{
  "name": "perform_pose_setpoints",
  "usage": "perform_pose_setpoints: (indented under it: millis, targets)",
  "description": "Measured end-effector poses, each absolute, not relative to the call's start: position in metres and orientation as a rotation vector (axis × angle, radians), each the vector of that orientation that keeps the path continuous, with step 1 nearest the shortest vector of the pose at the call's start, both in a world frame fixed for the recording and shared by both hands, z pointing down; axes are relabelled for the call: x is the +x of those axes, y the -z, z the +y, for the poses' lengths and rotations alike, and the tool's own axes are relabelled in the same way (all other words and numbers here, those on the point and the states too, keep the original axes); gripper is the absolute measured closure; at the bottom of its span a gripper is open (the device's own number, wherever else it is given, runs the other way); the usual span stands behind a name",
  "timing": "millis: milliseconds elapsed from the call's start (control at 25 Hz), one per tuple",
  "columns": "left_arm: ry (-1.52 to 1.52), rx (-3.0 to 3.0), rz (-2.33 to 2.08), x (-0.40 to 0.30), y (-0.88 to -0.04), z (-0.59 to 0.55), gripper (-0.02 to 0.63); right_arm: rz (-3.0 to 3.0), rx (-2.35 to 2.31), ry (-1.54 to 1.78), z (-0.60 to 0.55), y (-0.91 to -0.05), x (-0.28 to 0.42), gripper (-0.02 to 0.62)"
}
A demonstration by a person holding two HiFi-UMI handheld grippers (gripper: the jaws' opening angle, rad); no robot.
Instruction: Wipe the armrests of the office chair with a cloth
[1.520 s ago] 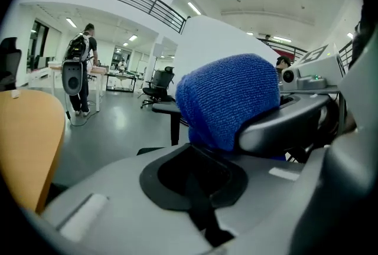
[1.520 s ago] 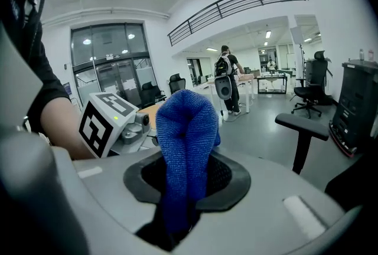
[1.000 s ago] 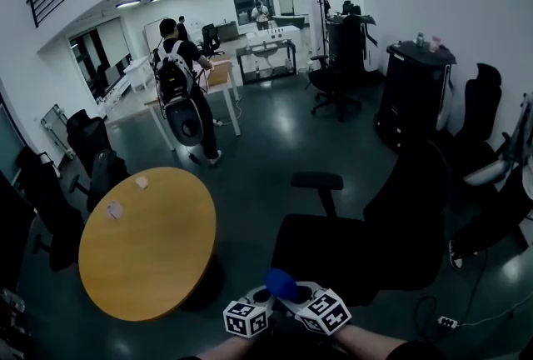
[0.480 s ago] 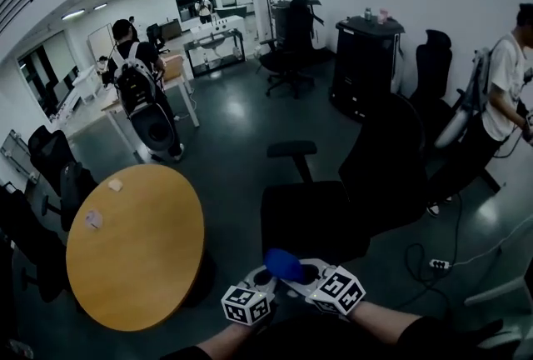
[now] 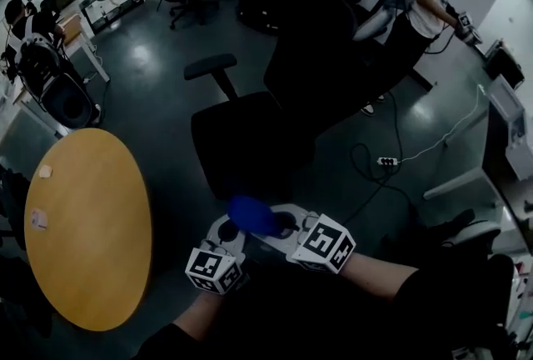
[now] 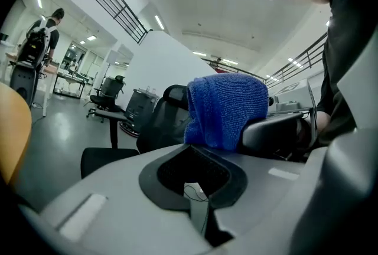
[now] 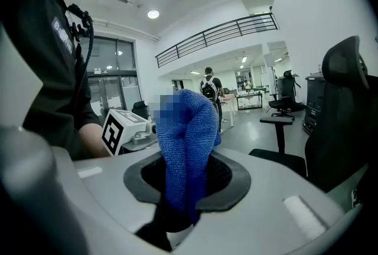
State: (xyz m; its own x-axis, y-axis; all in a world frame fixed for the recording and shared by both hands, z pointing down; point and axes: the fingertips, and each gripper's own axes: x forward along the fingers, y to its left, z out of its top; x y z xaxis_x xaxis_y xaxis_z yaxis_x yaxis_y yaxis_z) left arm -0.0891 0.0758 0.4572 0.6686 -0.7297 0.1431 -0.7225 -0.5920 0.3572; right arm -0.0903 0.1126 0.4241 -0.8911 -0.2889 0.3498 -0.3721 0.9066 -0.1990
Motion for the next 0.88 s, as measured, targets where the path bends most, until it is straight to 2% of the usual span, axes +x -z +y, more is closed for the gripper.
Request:
perform_pose_setpoints:
  millis: [440,880]
  targets:
    - [0.07,2.607,-1.112,-0.032,-0.404,0.09,0.595,-2.912,0.45,-0.292,0.13,-0.372,-0.025,0.486]
    - [0.17,2.597,-1.254,0.102,-0.343,0.078,0.592,-3.135,0.446,-0.28,0.097,-0.325,0.134,0.485]
